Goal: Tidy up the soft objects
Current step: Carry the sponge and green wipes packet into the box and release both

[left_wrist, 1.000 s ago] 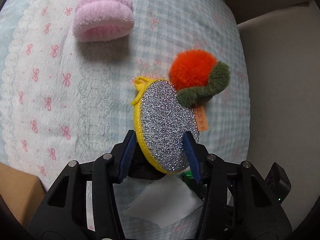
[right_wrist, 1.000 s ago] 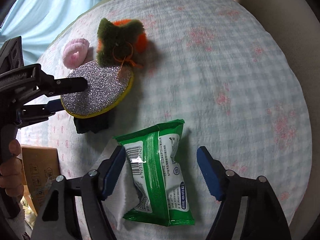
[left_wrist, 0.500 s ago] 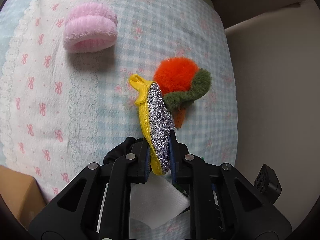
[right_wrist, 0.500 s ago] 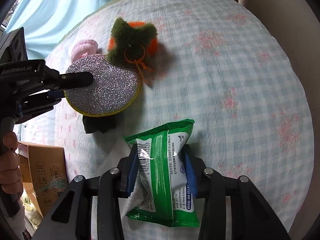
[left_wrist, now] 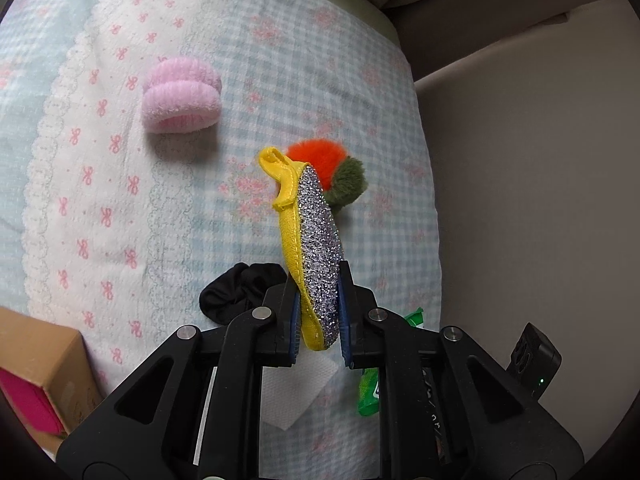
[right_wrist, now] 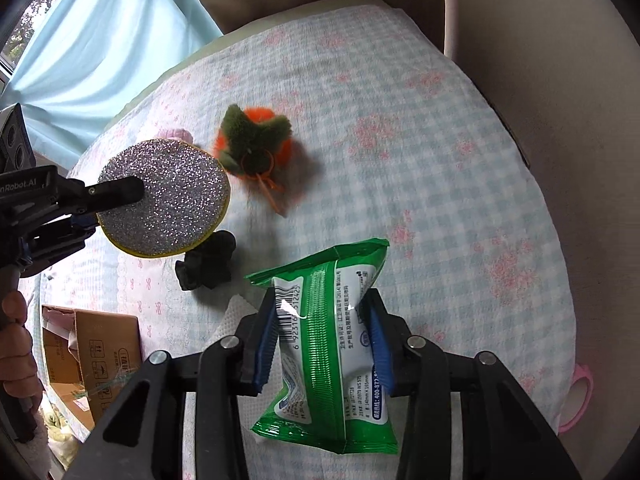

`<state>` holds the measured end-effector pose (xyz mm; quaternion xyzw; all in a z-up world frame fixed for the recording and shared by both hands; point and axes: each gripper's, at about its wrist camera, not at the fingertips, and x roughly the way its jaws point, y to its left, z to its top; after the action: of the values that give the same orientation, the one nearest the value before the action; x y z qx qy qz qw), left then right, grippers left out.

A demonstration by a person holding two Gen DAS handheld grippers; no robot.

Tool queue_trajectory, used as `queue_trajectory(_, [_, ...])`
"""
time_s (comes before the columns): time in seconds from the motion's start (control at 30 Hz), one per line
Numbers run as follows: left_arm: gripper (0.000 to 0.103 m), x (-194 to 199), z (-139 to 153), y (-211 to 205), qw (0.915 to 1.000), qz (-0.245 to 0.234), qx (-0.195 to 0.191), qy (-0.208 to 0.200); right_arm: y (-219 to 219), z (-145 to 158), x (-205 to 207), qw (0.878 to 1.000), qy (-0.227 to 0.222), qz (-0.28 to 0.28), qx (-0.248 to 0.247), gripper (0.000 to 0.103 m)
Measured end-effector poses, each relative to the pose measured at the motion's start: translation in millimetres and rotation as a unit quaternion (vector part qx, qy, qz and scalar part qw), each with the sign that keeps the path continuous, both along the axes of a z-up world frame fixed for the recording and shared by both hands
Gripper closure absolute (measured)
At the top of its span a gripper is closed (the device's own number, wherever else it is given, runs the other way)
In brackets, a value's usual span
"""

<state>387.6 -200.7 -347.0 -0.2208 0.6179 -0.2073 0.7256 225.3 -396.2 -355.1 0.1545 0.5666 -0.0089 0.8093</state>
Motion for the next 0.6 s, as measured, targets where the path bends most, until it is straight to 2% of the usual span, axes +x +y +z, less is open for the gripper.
queue_trajectory(0.17, [0.09,-18.5,43.0,7.5,0.9997,0.005,-0.006,-0.024,2.4,34.5,-9.6,1.0,-0.022,-0.005,-0.007,0.065])
queue_trajectory(0.33, [0.09,-48.9,91.6,29.6,0.9985,0.019,-0.015,-0.048,14.5,81.9,-22.2,0.999,-0.049,0.0,-0.011,0.065])
queue_trajectory(0.6, [0.09,-110.3,162.5,93.0,0.9945,0.058,-0.01,-0.087,61.5,164.6,-43.6,0.996,-0.089,0.028,-0.007,0.065])
